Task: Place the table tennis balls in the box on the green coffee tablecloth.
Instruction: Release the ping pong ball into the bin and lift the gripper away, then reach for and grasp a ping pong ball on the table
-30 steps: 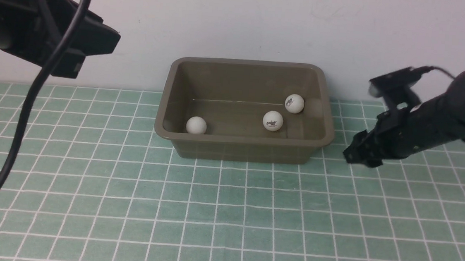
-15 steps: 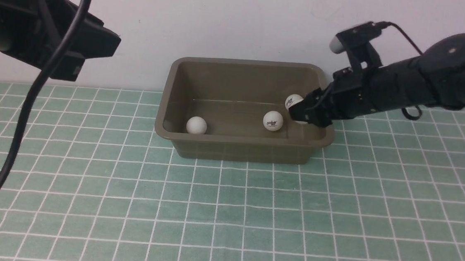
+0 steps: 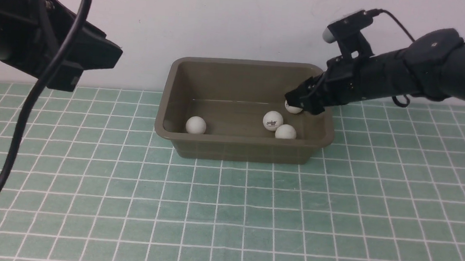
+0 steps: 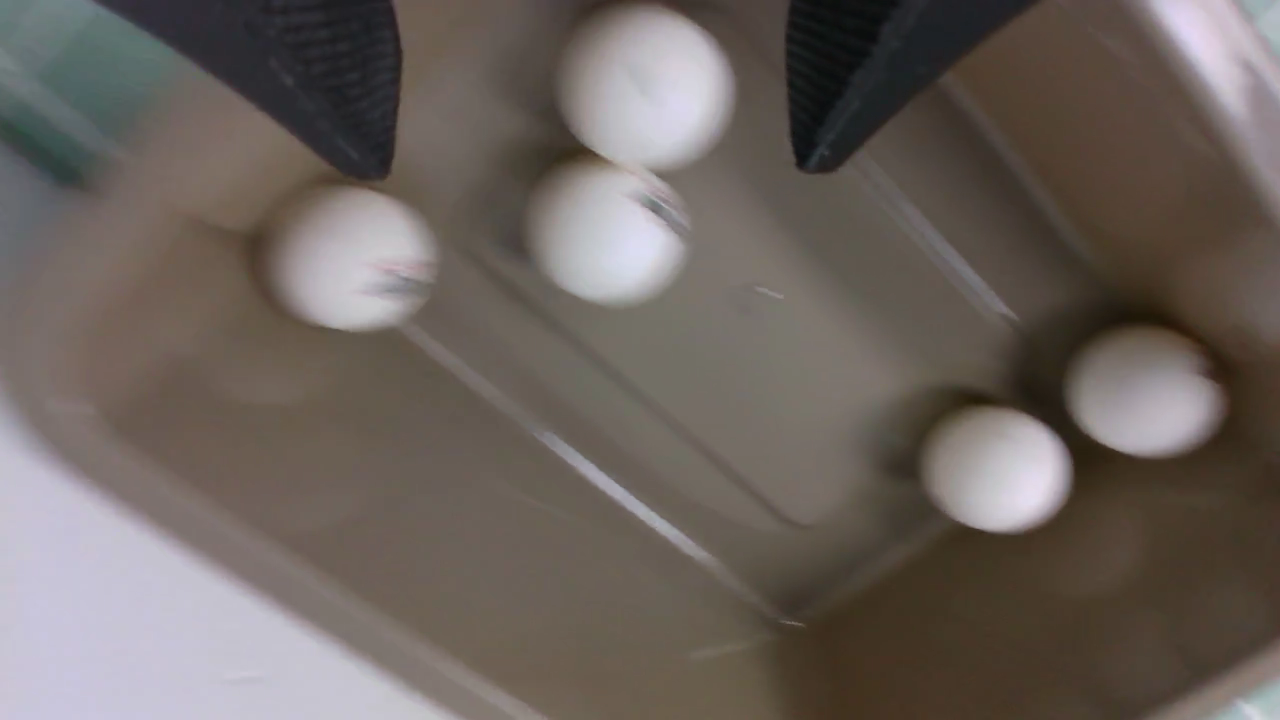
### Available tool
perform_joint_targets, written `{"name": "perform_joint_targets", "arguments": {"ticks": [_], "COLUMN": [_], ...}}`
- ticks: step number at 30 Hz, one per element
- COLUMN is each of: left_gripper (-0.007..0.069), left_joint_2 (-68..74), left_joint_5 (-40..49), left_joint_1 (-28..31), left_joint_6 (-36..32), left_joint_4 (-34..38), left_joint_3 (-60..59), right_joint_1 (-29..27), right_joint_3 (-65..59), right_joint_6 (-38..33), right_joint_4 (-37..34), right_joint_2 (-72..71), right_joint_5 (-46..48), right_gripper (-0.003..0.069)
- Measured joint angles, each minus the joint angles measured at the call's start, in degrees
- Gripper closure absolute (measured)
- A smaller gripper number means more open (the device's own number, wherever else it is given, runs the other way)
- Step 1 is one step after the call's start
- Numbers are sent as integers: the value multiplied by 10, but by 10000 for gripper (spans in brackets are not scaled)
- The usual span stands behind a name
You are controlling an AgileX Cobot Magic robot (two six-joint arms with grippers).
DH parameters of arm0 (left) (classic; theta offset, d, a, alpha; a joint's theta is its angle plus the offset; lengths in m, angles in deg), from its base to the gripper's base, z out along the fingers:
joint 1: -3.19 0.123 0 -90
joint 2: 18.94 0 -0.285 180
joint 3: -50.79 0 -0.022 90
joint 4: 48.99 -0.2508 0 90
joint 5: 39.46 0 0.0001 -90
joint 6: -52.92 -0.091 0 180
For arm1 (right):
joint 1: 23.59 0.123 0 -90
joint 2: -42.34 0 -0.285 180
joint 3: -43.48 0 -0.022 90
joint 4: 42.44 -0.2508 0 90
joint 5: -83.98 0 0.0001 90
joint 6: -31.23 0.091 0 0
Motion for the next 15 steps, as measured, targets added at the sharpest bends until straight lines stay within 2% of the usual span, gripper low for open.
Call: {"name": "perform_joint_targets", "arguments": {"ticks": [4,8,15], "left_gripper": [419,419,419], "left_joint_2": [0,0,0], "left_joint_5": [0,0,2], "left_joint_1": [0,0,0], "left_joint_6": [0,-2,-4], "left_joint_4": [0,0,0], "left_joint_3": [0,0,0], "right_joint_1": [-54,-113,-131], "right_joint_3": [0,0,0], "right_joint_6": [-35,-120,-263], "right_joint_4": [73,102,104], "right_joint_2": [-33,-49,-27], "right_joint_5": [25,47,44], "right_gripper": [193,195,195]}}
